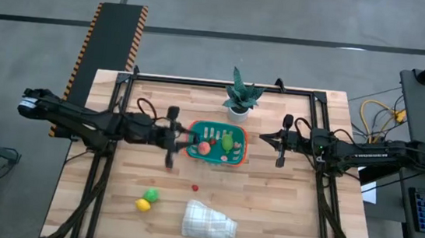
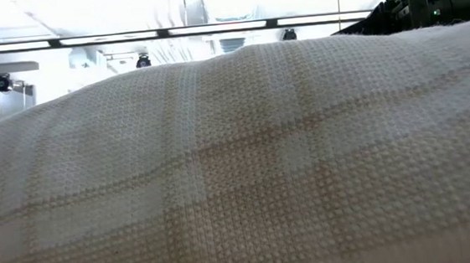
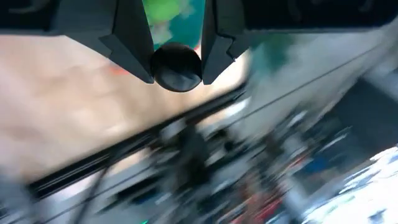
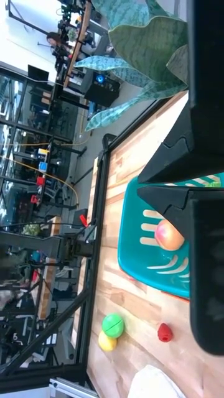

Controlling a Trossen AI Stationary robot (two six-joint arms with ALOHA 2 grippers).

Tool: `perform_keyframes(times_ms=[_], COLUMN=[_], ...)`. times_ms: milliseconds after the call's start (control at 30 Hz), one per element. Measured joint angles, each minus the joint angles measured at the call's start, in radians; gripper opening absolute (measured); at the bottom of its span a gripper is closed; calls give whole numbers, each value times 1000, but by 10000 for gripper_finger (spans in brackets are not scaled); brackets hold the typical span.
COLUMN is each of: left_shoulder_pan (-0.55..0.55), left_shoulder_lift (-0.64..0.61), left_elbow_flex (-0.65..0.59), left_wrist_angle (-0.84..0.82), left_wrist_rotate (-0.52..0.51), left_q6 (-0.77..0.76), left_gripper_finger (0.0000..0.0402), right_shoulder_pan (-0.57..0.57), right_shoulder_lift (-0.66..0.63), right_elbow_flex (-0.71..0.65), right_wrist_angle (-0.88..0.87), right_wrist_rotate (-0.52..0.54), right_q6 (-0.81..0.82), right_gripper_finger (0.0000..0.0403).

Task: Build produce basket
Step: Put the black cherry into the blue basket

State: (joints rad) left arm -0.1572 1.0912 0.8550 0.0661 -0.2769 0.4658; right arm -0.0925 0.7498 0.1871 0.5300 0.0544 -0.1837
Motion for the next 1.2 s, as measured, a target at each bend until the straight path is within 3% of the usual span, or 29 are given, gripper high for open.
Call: perform_keyframes(times_ms=[200, 333, 500, 767, 900, 1000, 1200], left_shoulder_pan=[1, 0, 1, 1, 1, 1, 0], left_shoulder_lift=[11, 47, 30, 15, 42, 42, 14], left_elbow_flex=[-41, -108, -113, -110, -149, -147, -105], left_wrist_angle=[16, 136, 282, 297, 282, 288, 296], left_wrist_rotate=[231, 225, 10, -370, -450, -362, 30], left_q6=[-78, -92, -24, 41, 40, 65, 68], left_gripper_finger=[86, 86, 86, 86, 86, 86, 86], right_shoulder_pan=[0, 0, 0, 0, 0, 0, 0], right_shoulder_lift=[0, 0, 0, 0, 0, 0, 1], right_elbow_flex=[0, 0, 0, 0, 0, 0, 0], right_wrist_angle=[0, -1, -2, -2, -2, -2, -1], right_wrist_rotate=[0, 0, 0, 0, 0, 0, 0], right_q6=[0, 0, 0, 0, 0, 0, 0], right_gripper_finger=[9, 9, 9, 9, 9, 9, 9])
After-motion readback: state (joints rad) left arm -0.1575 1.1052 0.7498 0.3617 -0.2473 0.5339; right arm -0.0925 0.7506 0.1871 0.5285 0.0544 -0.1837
